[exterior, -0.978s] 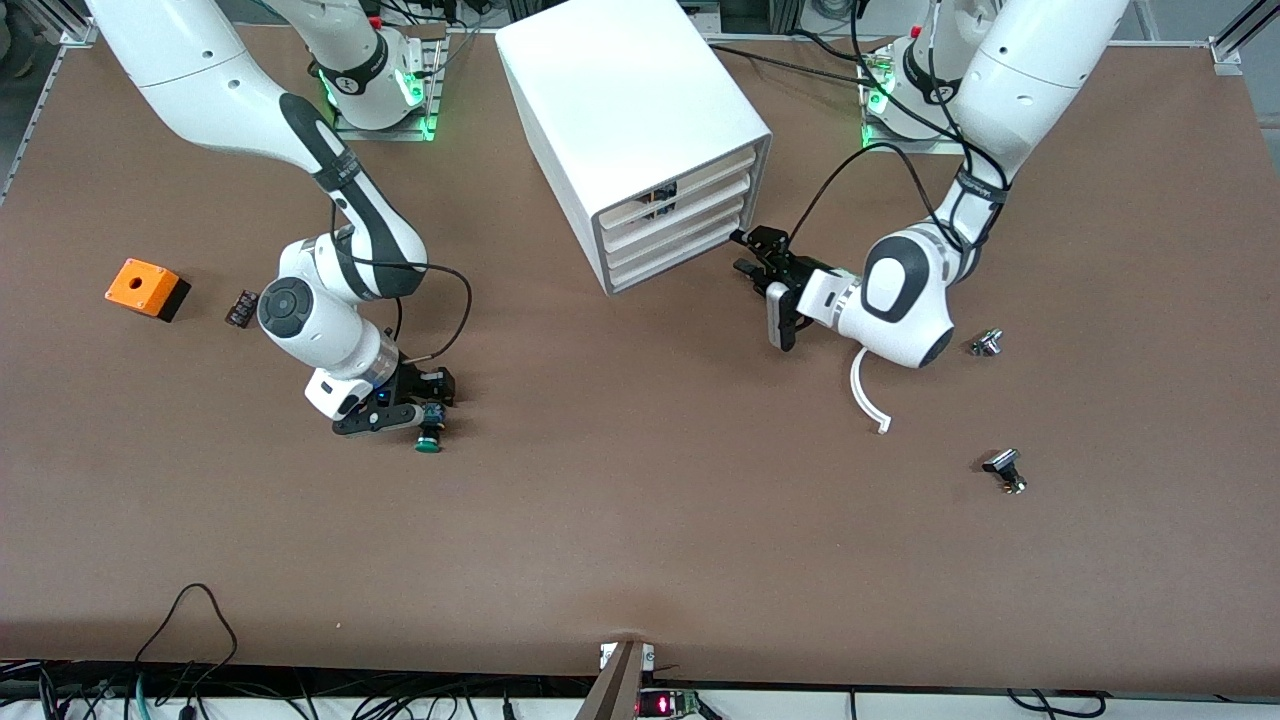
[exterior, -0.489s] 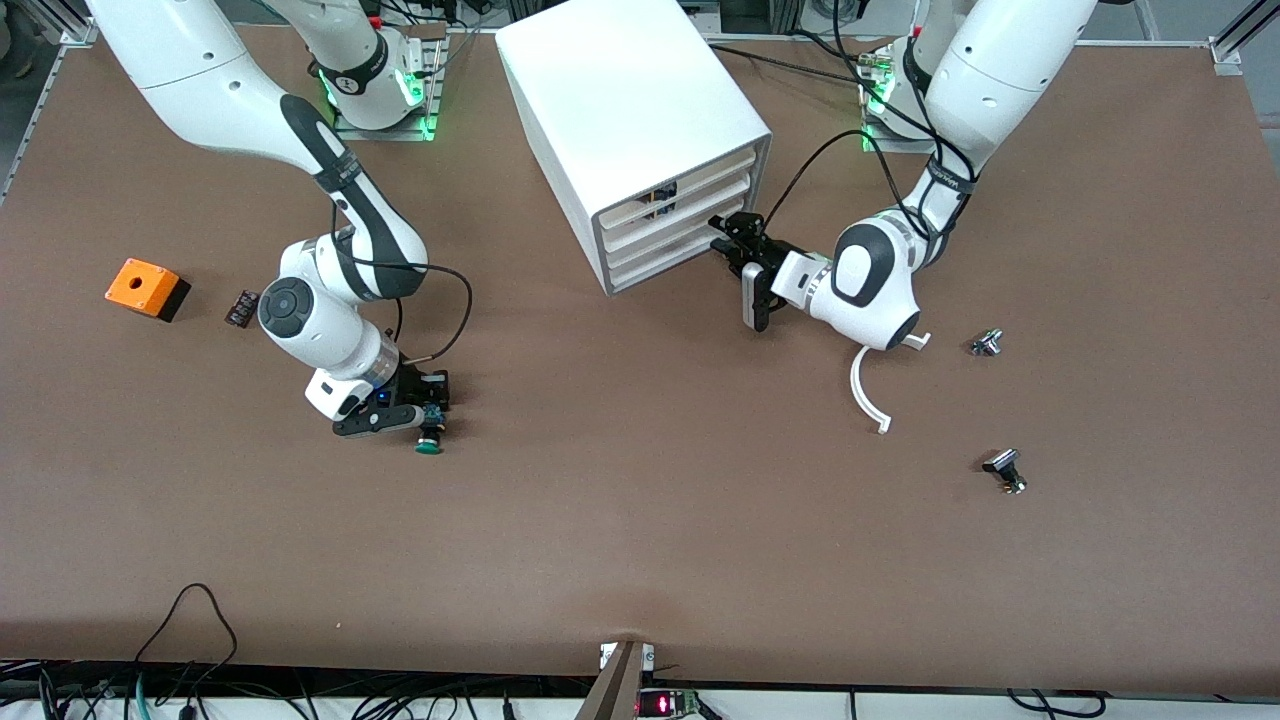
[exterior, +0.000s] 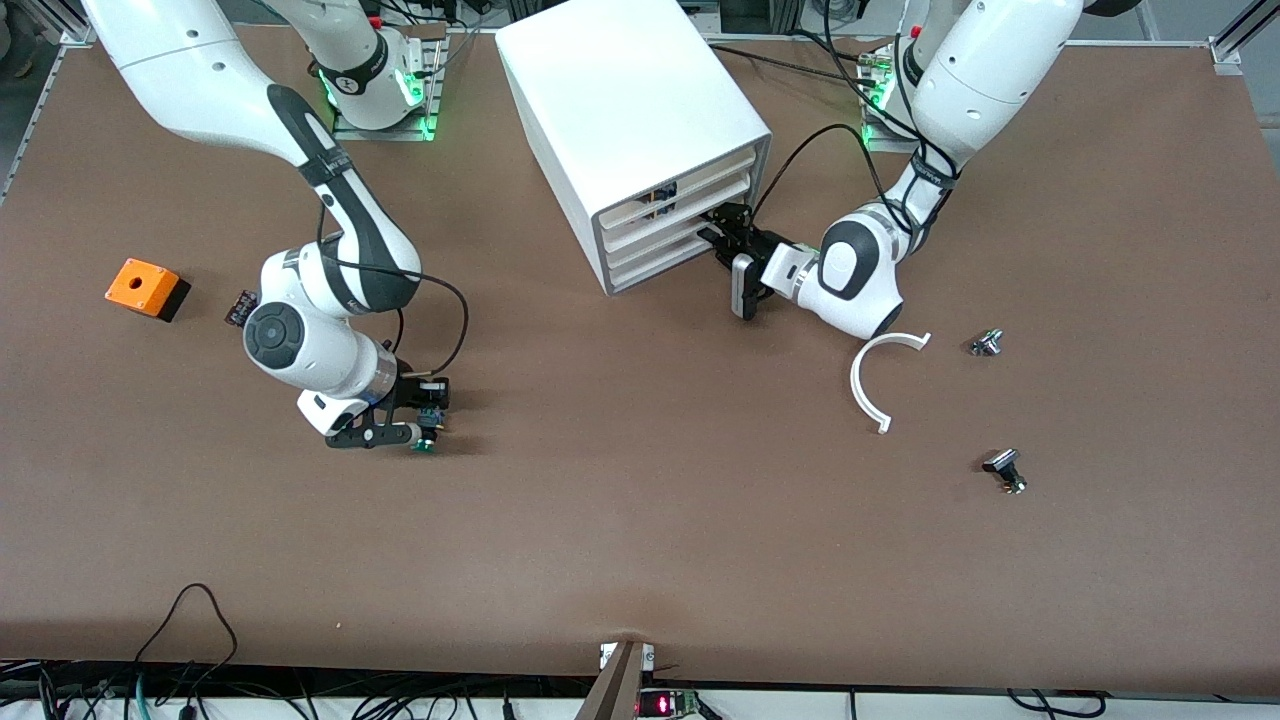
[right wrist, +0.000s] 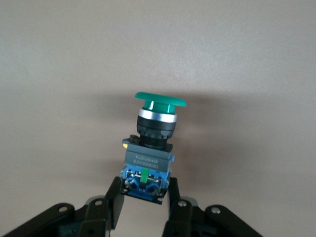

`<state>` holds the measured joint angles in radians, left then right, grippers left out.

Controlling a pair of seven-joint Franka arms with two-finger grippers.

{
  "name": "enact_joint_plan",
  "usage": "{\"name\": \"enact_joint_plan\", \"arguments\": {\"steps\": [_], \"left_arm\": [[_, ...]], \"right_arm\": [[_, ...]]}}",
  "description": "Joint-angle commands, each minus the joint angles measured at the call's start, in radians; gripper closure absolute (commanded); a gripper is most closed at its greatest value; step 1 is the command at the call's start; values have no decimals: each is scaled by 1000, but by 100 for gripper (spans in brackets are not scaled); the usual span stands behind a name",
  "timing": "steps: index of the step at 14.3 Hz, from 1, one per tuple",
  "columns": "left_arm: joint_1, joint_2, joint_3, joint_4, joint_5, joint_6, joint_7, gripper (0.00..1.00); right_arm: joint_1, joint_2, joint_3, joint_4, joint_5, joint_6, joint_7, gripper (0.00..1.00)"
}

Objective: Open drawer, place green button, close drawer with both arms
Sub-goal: 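Pull the drawer open with the left gripper while the right gripper lifts the button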

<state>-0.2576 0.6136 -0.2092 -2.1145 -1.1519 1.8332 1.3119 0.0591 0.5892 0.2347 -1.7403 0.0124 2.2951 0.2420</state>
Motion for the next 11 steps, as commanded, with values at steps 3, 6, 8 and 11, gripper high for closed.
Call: {"name": "enact_joint_plan", "arguments": {"steps": [3,6,8,11], "left_arm": [[12,-15,1,-9,-14,11,36,100],[49,-12,20,36,32,4,21,100],[86,3,21,89,96,4,7,100],[133,40,28,203,182,6,-106,100]], "right_arm": [[22,18,2,241,9,-296,224,100],[38,40,2,341,8,-393,364,100],[71,38,2,376,8,-399,471,100],[142,43,3,461,11,-418,676,100]]}}
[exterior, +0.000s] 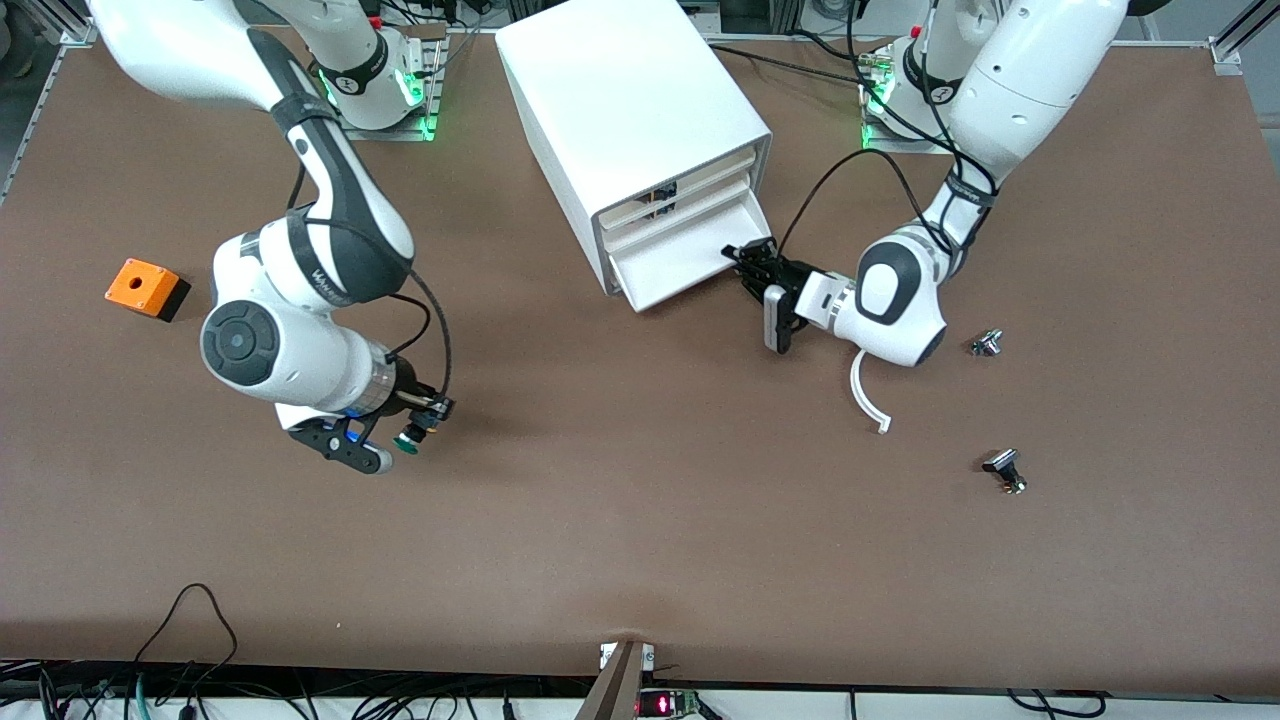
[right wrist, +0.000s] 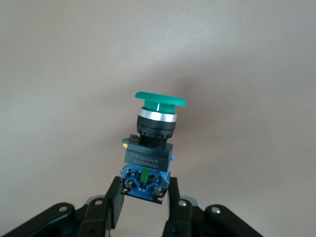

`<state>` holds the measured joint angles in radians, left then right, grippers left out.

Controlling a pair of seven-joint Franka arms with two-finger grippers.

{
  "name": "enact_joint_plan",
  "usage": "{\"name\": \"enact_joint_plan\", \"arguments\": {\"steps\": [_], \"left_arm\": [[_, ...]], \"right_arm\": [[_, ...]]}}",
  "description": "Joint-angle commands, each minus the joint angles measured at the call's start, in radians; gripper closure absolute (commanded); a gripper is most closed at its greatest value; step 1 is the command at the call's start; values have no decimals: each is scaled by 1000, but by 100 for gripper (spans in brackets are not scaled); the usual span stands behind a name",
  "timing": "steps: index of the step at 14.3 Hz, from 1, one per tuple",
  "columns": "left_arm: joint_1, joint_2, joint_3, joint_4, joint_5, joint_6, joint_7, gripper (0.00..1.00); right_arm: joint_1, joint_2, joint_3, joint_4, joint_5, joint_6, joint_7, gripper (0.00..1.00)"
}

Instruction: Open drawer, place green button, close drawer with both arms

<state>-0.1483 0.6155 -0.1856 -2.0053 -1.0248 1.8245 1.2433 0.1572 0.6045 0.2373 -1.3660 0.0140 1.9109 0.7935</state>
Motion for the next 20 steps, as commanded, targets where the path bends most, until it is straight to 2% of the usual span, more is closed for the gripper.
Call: {"name": "enact_joint_plan", "arguments": {"steps": [1,3,4,5,8,16,20], "left_arm": [[35,53,15,138,84,15,-54,100],[38,66,28,198,135,13,-85,100],[38,66,34,210,150,12,-106,90],[42,64,34,221,163,10,-105,1],[71,58,40,299,218,-92,-128,0],[110,49,43,617,511,-502,-782,0],[99,49,41,805,671,-608,-1135,0]], "right_arm": [[67,32,0,105,9,-33,192,100],[117,41,0,137,9,-32,324,100],[148,44,0,157,9,-30,386,100],[165,49,3,168,11,-21,473,100],[267,73,8,215,4,2,695,100],[456,118,4,228,-15,132,1015,100],[550,165,4,228,-69,157,1141,100]]}}
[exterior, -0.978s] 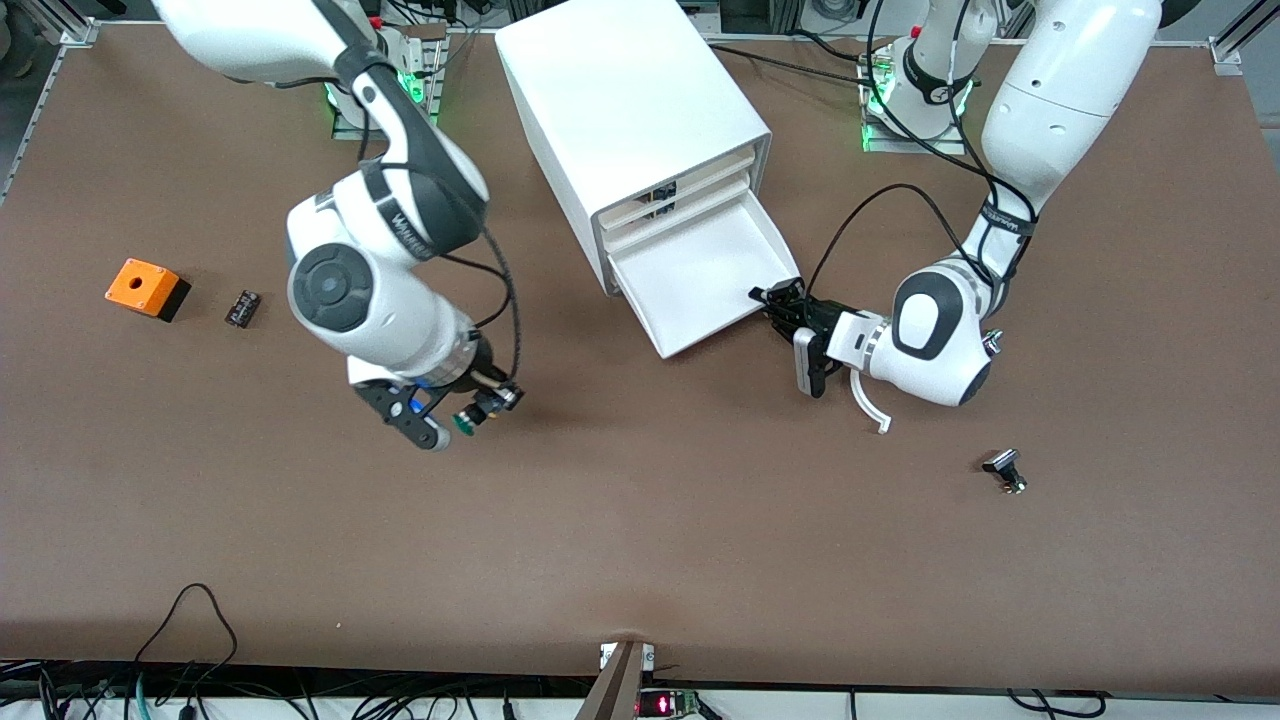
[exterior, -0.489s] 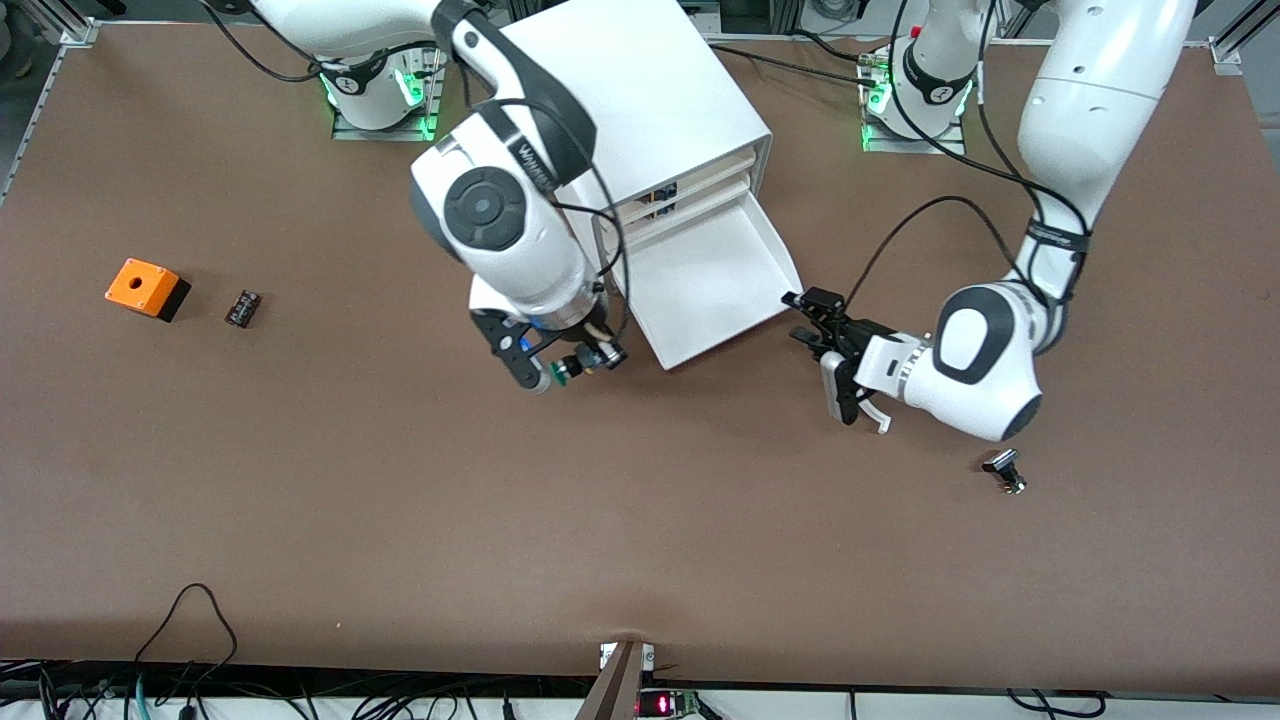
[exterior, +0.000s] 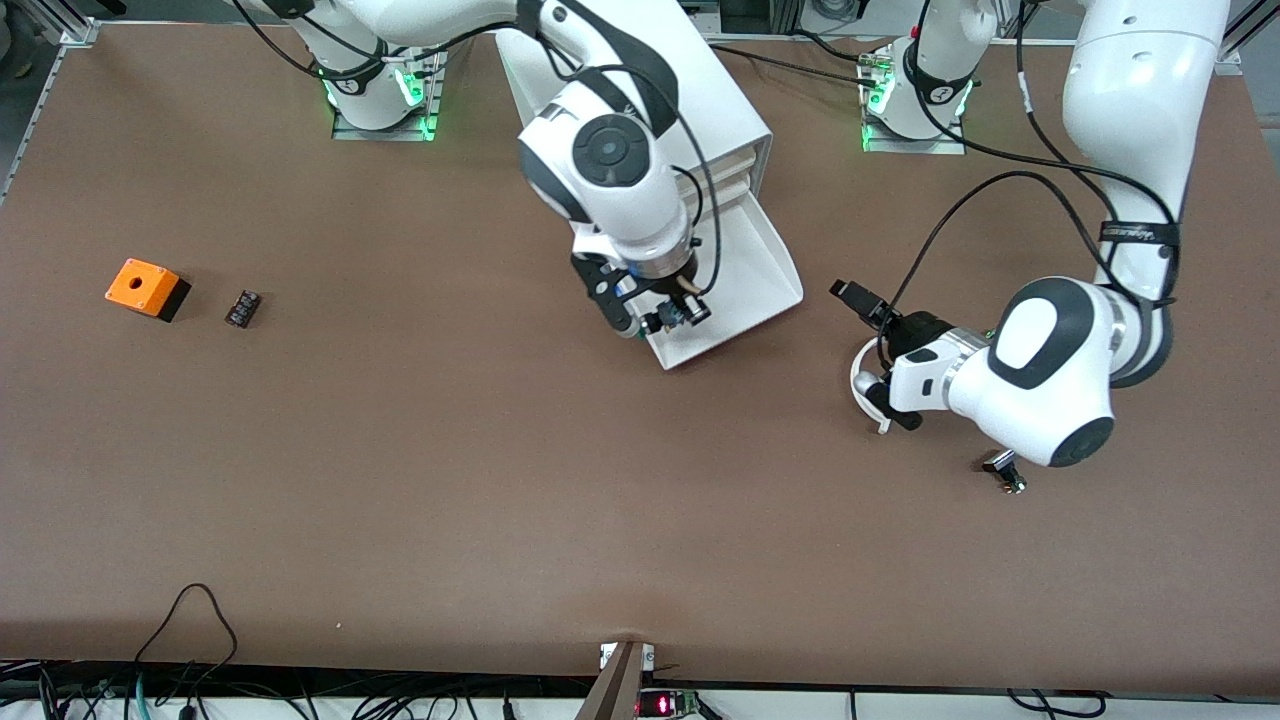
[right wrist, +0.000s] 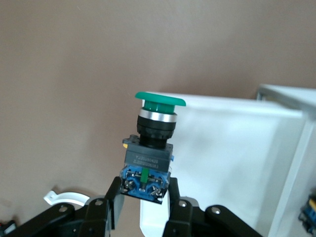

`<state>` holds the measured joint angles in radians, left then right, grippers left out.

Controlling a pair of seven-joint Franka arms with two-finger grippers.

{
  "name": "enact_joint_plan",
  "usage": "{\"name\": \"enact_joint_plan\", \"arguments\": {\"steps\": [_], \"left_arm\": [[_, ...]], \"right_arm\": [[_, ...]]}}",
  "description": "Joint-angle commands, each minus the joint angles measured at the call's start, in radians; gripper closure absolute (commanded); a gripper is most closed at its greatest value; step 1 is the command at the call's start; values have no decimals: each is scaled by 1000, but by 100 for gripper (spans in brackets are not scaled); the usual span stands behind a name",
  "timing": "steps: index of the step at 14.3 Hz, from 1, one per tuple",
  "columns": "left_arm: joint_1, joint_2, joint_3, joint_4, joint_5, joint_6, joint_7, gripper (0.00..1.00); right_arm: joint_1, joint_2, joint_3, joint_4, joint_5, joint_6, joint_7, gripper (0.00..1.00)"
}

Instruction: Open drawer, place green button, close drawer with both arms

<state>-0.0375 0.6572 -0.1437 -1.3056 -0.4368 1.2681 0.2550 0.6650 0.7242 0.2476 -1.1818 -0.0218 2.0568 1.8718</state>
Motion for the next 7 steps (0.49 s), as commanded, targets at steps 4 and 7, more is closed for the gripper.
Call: {"name": "enact_joint_plan", "arguments": {"steps": [4,7], "left_arm": [[-28,19,1,268,265,-41,-298,0],[2,22,7,272,266,-16,-292,0]], "right_arm": [[100,113,-8,42,-101,41,154,100],[123,155,-8,42,-130,97,211,100]]}}
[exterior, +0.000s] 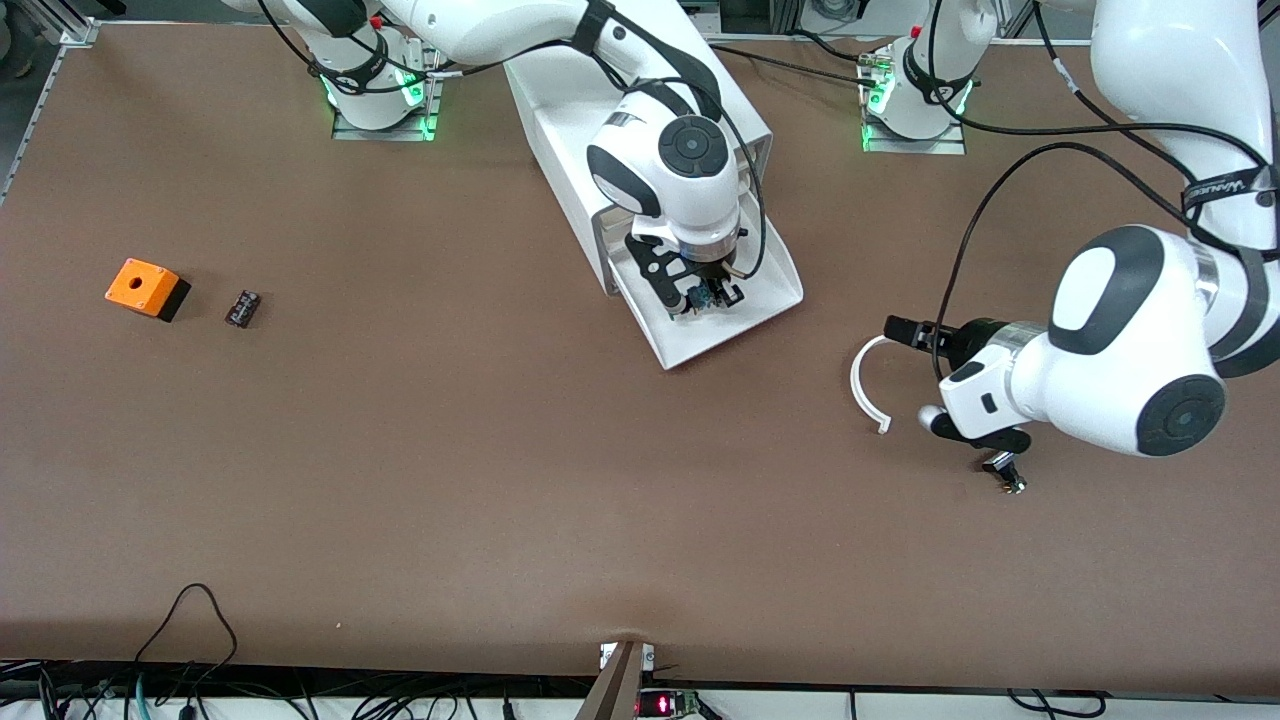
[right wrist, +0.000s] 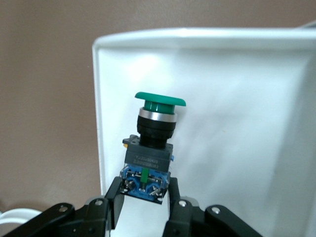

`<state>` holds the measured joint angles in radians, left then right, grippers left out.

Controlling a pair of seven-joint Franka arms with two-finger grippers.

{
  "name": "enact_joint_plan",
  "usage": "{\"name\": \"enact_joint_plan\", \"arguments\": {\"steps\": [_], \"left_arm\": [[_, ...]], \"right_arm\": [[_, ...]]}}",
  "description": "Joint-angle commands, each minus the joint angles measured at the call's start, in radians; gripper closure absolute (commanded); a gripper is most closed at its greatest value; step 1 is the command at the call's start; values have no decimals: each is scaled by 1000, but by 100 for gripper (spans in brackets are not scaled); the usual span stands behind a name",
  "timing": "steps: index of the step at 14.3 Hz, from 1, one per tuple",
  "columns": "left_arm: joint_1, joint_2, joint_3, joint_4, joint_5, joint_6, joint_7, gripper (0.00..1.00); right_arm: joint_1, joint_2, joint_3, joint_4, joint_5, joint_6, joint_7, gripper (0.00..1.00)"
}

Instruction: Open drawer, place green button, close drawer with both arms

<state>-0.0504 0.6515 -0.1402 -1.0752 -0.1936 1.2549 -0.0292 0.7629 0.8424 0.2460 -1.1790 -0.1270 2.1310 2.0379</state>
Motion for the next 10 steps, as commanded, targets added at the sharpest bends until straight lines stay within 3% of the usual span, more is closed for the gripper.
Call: {"name": "enact_joint_plan", "arguments": {"steps": [1,4,6,8,9,10], "left_arm": [[18,28,4,40,23,-8,-5,0],[11,40,5,29,28,65,-73,0],[4,30,-2,-44,28,156,-202,0],[-5,11,-6,-100,33,227,-306,0],[-14,13,-7,-106,34,251,-340,0],[-28,13,-6,-123,36,282,-374,0]], "right_arm": [[30,46,-8,39,-25,41,48,100],[44,76,-20,39,-25,102,76,100],[44,75,-24,41,-22,106,74,99],[38,63,-25,44,-19,93,74,39],[38,60,-28,47,-20,81,74,14],[38,55,-30,58,-22,63,73,1]]}}
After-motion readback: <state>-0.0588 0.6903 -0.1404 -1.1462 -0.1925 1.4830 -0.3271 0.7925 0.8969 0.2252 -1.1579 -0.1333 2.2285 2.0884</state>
